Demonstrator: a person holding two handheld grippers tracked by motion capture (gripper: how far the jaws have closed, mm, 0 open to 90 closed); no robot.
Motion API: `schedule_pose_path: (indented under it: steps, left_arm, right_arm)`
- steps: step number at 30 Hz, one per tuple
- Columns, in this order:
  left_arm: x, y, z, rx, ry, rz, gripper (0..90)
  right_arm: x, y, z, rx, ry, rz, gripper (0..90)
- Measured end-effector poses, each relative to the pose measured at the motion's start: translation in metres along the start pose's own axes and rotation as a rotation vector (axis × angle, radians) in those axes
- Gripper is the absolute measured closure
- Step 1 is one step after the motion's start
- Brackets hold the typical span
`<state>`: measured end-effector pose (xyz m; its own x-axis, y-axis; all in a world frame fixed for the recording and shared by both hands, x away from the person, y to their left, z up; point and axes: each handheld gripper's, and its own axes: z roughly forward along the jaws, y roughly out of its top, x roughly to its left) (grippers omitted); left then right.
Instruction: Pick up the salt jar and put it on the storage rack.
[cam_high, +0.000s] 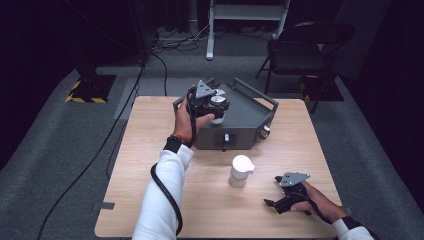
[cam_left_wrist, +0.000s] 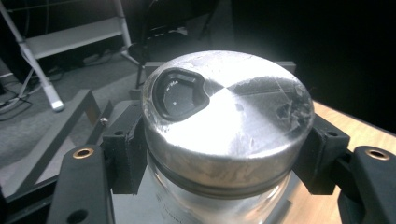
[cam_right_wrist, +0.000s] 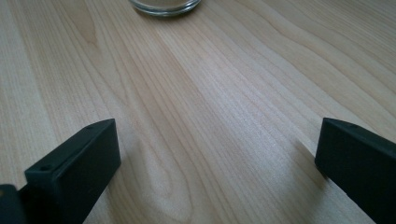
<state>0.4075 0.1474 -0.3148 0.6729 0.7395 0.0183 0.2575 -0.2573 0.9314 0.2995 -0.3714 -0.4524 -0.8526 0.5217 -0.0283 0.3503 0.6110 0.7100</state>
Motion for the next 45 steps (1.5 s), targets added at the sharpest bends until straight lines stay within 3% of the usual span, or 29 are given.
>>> schedule_pose_path:
  steps: [17, 31, 34, 36, 40, 45]
  left_arm:
    - [0.001, -0.012, 0.024, 0.047, 0.050, -0.011, 30.5]
    - [0.006, -0.021, 0.028, 0.033, 0.039, -0.053, 30.4]
    - [0.003, -0.021, 0.030, 0.033, 0.053, -0.040, 29.4]
    - [0.003, -0.020, 0.031, 0.043, 0.052, -0.040, 22.7]
    - [-0.004, -0.019, 0.029, 0.050, 0.094, -0.008, 6.0]
    - [-0.007, -0.012, 0.019, 0.063, 0.120, 0.012, 1.4]
  right_arm:
    - [0.000, 0.000, 0.000, 0.001, 0.003, -0.002, 0.0]
    - [0.000, 0.000, 0.000, 0.001, 0.004, -0.003, 0.0]
    - [0.000, 0.000, 0.000, 0.001, 0.004, -0.002, 0.0]
    - [0.000, 0.000, 0.000, 0.001, 0.004, -0.002, 0.0]
    - [0.000, 0.000, 0.000, 0.001, 0.004, -0.002, 0.0]
    - [0.000, 0.000, 0.000, 0.001, 0.004, -0.002, 0.0]
